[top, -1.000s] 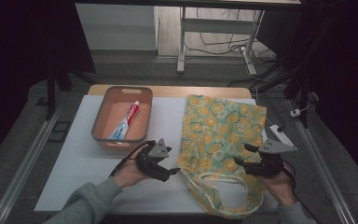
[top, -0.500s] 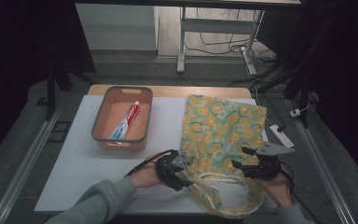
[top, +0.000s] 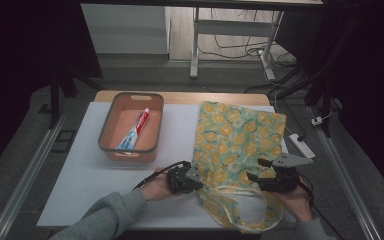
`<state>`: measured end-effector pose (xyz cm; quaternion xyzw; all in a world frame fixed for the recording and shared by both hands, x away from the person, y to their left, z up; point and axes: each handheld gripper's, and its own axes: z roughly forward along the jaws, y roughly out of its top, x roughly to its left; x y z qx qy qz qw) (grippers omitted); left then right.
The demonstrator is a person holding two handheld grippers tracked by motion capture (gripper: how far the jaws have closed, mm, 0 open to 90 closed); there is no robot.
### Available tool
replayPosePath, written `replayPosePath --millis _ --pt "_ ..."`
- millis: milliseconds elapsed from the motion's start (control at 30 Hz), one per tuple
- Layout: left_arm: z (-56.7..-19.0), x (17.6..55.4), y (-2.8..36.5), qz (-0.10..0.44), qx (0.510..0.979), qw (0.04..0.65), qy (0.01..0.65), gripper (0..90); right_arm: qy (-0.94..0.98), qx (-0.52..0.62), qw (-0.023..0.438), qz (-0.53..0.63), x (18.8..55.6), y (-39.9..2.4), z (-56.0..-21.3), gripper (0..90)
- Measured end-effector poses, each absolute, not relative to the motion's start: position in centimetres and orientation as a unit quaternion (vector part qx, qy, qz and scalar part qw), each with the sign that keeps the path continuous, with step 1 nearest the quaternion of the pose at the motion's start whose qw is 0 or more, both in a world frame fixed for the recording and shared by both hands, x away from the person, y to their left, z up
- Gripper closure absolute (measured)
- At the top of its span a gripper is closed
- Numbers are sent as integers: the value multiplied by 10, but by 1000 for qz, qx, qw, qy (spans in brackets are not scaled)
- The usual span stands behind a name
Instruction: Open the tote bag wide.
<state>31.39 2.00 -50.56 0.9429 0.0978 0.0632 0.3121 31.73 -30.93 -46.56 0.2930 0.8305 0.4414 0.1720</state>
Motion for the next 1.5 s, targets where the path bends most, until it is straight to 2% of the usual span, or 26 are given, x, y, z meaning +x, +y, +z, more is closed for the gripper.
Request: replayPosePath --millis 333,567,667,700,733,833,867,900,933,1033,1133,1200,1267,1300,1333,1367,1500 --pt "-480 305 57 67 923 363 111 891 828 298 176 442 315 -313 -464 304" --pt "-481 284 93 71 920 362 133 891 828 298 176 441 307 -314 -459 304" --pt "-484 278 98 70 919 364 135 887 833 297 163 437 305 -312 -460 304" --pt "-484 278 97 71 919 364 135 847 842 291 148 429 302 -308 -462 303" --pt "-484 278 96 74 919 364 136 847 842 291 148 429 302 -308 -462 303" --pt "-485 278 93 77 918 364 138 727 868 270 117 401 285 -301 -466 300" --pt "-484 277 94 76 917 368 138 727 868 270 117 401 285 -301 -466 300" --pt "-483 276 94 76 915 371 138 625 873 265 99 398 271 -302 -466 301" --pt "-482 276 95 78 913 375 139 625 873 265 99 398 271 -302 -466 301" --pt "-478 276 96 80 908 386 145 545 882 262 96 379 249 -304 -467 302" --pt "-478 276 93 83 908 383 147 500 899 263 111 333 236 -303 -477 316" --pt "-479 276 91 89 908 380 150 449 905 274 129 299 234 -303 -485 435" --pt "-479 278 88 89 908 379 156 408 899 300 129 291 240 -306 -489 635" --pt "-479 279 86 91 907 379 160 382 896 312 123 291 243 -306 -490 763" --pt "-479 280 84 92 906 379 164 349 895 316 117 292 246 -307 -491 841" --pt "-478 282 82 91 906 379 164 315 896 314 117 292 248 -306 -491 893" --pt "-481 287 67 77 916 364 152 247 894 301 127 307 252 -302 -485 898"
